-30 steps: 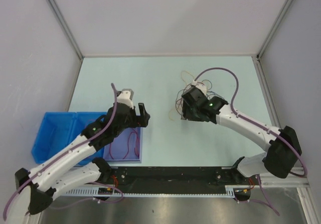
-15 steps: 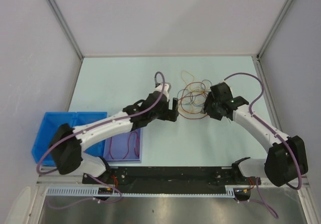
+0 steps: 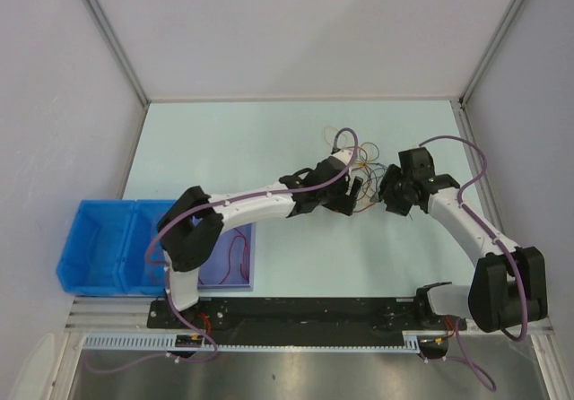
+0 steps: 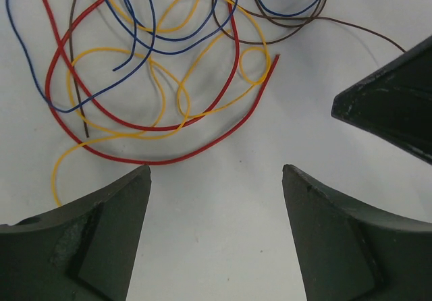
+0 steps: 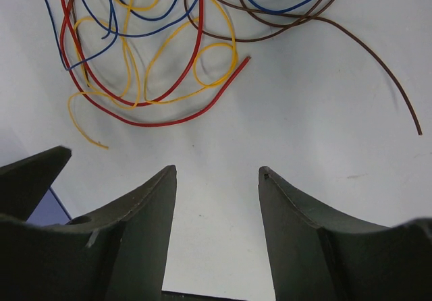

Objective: Untangle the cables

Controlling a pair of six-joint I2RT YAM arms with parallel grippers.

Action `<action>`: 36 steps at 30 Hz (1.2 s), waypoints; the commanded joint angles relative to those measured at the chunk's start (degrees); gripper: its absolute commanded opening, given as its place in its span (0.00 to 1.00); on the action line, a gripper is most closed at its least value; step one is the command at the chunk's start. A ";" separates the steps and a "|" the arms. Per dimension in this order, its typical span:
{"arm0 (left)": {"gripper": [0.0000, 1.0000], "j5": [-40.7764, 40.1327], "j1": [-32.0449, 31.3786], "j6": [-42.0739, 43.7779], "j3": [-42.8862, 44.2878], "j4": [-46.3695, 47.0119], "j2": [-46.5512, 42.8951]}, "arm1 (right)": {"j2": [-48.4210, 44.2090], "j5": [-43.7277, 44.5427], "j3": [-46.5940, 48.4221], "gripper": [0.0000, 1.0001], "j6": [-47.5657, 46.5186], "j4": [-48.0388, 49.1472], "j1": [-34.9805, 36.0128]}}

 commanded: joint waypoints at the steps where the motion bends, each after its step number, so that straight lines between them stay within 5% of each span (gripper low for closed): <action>1: 0.82 1.37 -0.24 2.15 4.59 1.31 3.69 | -1.40 -2.29 -0.78 0.56 -1.33 2.05 -0.36; 17: 0.66 -2.66 -0.24 5.14 15.31 -0.80 14.24 | -1.40 -3.44 -1.83 0.55 -2.47 2.49 -0.97; 36: 0.47 -3.37 2.04 2.59 15.50 -0.27 17.76 | -1.05 -5.02 -2.89 0.52 -4.49 3.28 -1.68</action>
